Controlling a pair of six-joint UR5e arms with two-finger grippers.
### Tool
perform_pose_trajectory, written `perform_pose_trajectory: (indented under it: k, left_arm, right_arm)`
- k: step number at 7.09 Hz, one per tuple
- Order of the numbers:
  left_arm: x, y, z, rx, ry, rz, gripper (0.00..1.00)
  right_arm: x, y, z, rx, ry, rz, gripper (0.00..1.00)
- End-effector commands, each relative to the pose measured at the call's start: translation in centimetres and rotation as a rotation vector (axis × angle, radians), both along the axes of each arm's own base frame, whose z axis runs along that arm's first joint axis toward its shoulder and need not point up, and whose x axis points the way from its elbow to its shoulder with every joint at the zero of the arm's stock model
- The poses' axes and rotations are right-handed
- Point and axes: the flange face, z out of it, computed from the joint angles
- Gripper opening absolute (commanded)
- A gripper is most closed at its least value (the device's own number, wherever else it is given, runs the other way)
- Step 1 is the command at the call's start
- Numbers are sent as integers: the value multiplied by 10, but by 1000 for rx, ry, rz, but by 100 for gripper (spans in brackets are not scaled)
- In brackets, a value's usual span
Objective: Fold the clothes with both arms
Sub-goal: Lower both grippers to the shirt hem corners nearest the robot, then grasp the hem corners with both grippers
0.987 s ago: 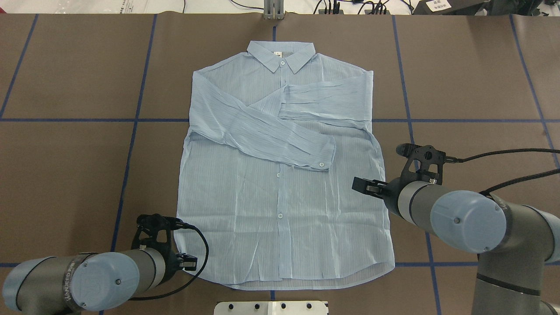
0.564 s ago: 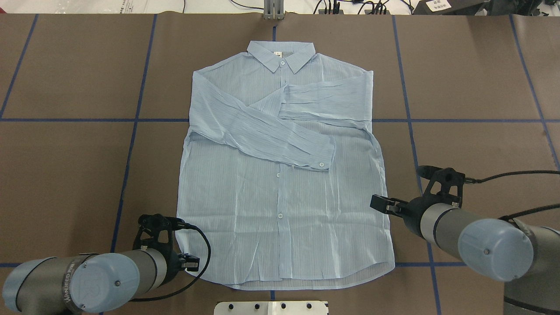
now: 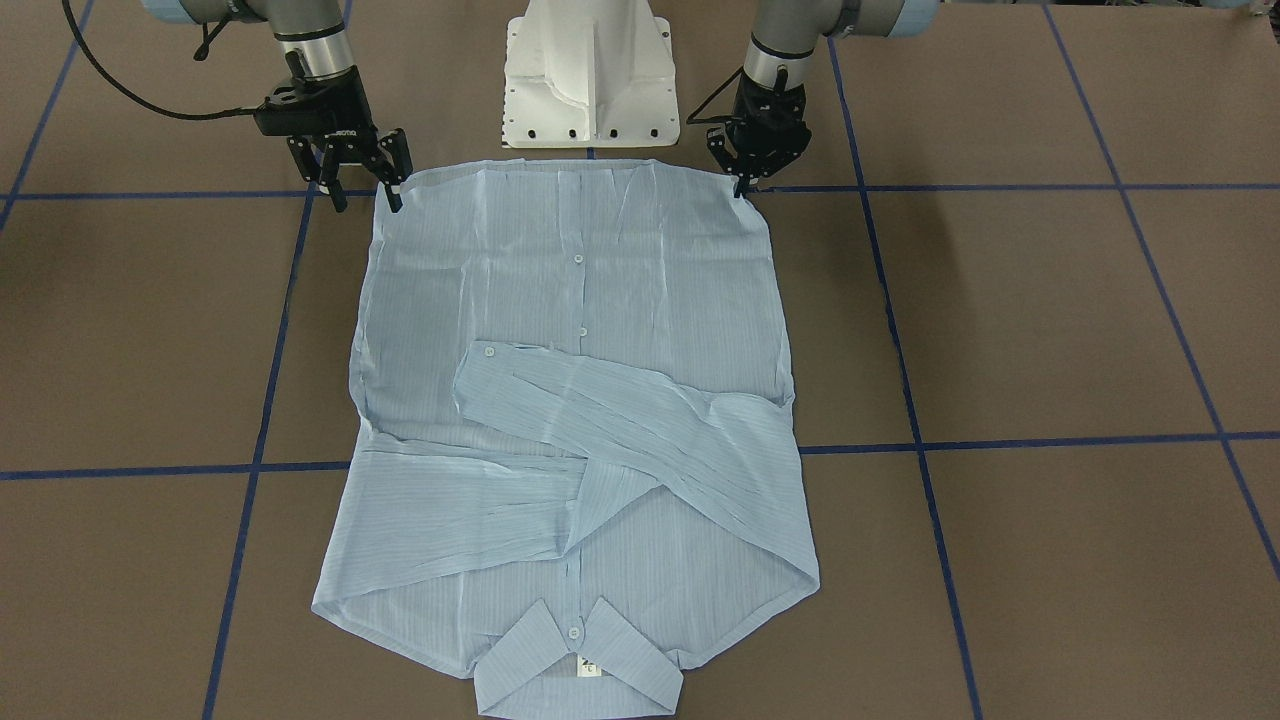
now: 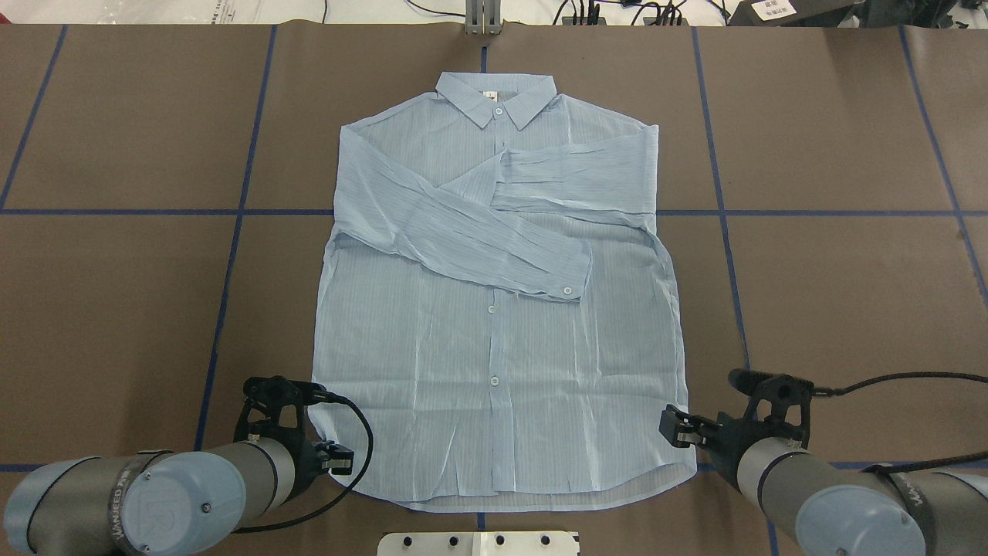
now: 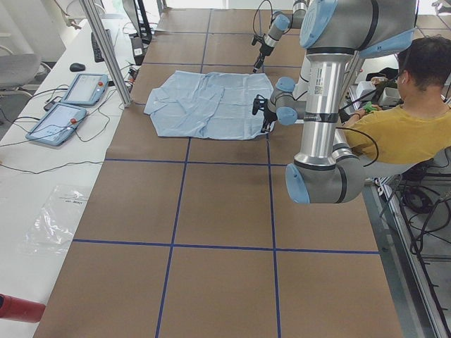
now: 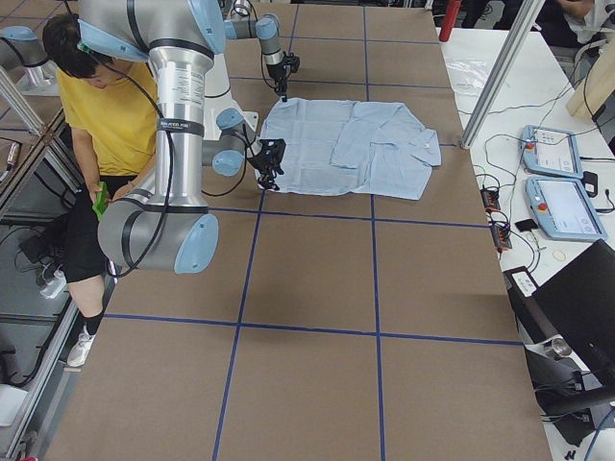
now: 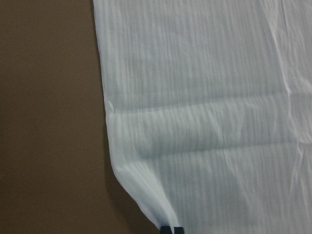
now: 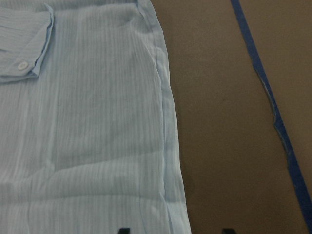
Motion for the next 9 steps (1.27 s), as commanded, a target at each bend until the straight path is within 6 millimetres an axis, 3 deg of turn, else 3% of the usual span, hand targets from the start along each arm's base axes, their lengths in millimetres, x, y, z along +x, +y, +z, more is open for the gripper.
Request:
perform_pose_trajectory:
  k: [1, 3, 9]
  left_arm:
    - [-1, 0, -1, 16, 1, -16, 0]
    - [-1, -1, -1, 20, 2, -21, 0]
    - [-2, -1, -2, 20, 3, -21, 0]
  right_arm:
    - [-12, 31, 3, 1, 7, -17, 53]
    - [-16, 44, 5, 4, 16, -21, 46]
    - [-22, 46, 13, 13, 72, -21, 41]
